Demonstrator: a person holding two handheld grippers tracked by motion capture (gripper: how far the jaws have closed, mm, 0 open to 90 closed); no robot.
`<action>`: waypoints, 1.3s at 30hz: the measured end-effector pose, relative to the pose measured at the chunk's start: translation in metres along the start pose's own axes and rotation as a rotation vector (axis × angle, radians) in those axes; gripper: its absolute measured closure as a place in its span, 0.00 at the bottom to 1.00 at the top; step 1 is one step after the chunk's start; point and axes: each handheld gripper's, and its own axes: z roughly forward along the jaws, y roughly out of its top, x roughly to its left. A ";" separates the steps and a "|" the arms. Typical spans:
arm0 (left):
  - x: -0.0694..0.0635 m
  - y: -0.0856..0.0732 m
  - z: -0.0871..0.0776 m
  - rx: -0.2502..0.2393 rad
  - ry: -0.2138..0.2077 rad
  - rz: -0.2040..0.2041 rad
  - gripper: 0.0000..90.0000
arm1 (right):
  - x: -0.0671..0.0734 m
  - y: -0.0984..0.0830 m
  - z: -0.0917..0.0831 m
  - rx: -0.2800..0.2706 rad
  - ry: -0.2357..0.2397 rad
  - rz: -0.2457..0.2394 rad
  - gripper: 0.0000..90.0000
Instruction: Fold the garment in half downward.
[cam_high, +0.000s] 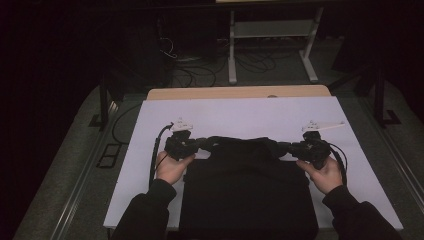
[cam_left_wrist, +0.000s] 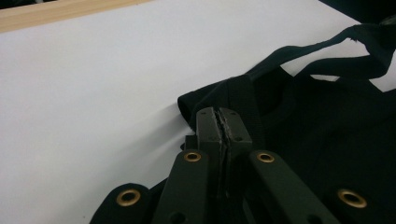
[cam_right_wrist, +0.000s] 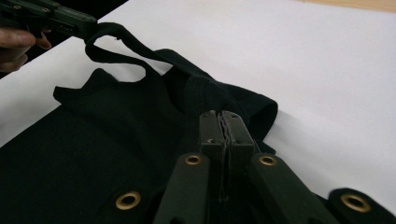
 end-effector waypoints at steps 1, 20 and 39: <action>0.000 -0.001 -0.001 -0.001 -0.005 -0.003 0.97 | 0.000 -0.001 -0.001 0.003 0.002 0.001 0.97; -0.008 -0.016 -0.013 -0.001 -0.069 0.009 0.97 | 0.015 -0.013 -0.007 0.036 0.046 -0.026 0.97; -0.018 -0.037 -0.023 0.022 -0.118 0.018 0.97 | 0.026 -0.026 -0.014 0.079 0.077 -0.037 0.97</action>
